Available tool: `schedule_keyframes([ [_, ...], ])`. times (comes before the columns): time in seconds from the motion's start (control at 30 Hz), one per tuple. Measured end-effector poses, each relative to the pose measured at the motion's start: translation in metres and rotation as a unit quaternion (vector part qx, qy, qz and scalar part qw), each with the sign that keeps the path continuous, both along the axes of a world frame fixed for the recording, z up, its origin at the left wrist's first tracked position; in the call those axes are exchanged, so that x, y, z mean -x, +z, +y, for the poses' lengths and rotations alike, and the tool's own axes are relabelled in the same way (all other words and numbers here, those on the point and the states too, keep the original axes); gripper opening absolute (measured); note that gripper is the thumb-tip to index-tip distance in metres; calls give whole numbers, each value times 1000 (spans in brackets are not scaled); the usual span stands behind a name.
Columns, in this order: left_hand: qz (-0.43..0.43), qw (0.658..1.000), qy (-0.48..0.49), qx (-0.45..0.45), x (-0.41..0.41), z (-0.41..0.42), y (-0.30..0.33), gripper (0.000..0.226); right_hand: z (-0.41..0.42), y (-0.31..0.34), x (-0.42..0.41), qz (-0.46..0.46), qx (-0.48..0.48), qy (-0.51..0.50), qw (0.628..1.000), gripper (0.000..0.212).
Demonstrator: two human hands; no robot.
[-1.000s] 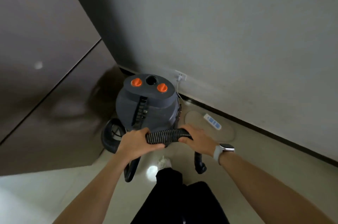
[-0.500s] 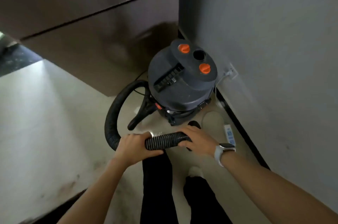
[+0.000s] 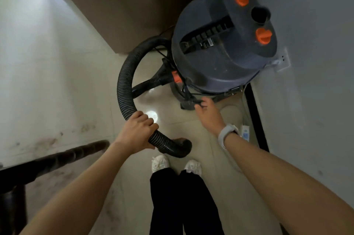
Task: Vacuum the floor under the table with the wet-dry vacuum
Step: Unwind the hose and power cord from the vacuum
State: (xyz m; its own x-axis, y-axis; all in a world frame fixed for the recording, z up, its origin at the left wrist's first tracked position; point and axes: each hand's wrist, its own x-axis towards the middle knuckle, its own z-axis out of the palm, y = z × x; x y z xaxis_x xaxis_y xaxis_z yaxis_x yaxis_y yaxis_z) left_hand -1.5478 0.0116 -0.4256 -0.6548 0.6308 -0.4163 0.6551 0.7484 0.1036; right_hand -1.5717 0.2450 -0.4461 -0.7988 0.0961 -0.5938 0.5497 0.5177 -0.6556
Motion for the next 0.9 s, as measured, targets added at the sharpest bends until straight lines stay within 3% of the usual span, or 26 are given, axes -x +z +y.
schedule_keyframes([
  [0.2, 59, 997, 10, -49, 9, -14, -30, 56, -34, -28, 36, -48, 77, -60, 994, 45],
  [0.3, 99, 991, 12, -85, 14, -12, -34, 56, -46, -38, 43, -50, 68, -87, 993, 29],
  [0.4, 89, 994, 9, -67, 18, -6, -28, 63, -53, -32, 46, 17, 47, -90, 995, 7],
  [0.5, 55, 997, 28, -41, 20, -12, -21, 65, -49, -10, 52, 92, 29, -47, 994, 14],
  [0.6, 11, 990, 123, -69, 22, -26, -18, 67, -39, 5, 60, 123, 16, 12, 992, 17],
  [0.67, -68, 967, 204, -134, 23, -32, -19, 64, -37, 9, 61, 118, 6, 32, 992, 17],
  [0.77, -217, 893, 342, -196, 26, -24, -20, 58, -38, 6, 55, 106, -1, 25, 994, 19],
  [0.9, -190, 820, 447, -302, 25, -5, -26, 32, -49, -9, 41, 69, 7, -27, 997, 18],
])
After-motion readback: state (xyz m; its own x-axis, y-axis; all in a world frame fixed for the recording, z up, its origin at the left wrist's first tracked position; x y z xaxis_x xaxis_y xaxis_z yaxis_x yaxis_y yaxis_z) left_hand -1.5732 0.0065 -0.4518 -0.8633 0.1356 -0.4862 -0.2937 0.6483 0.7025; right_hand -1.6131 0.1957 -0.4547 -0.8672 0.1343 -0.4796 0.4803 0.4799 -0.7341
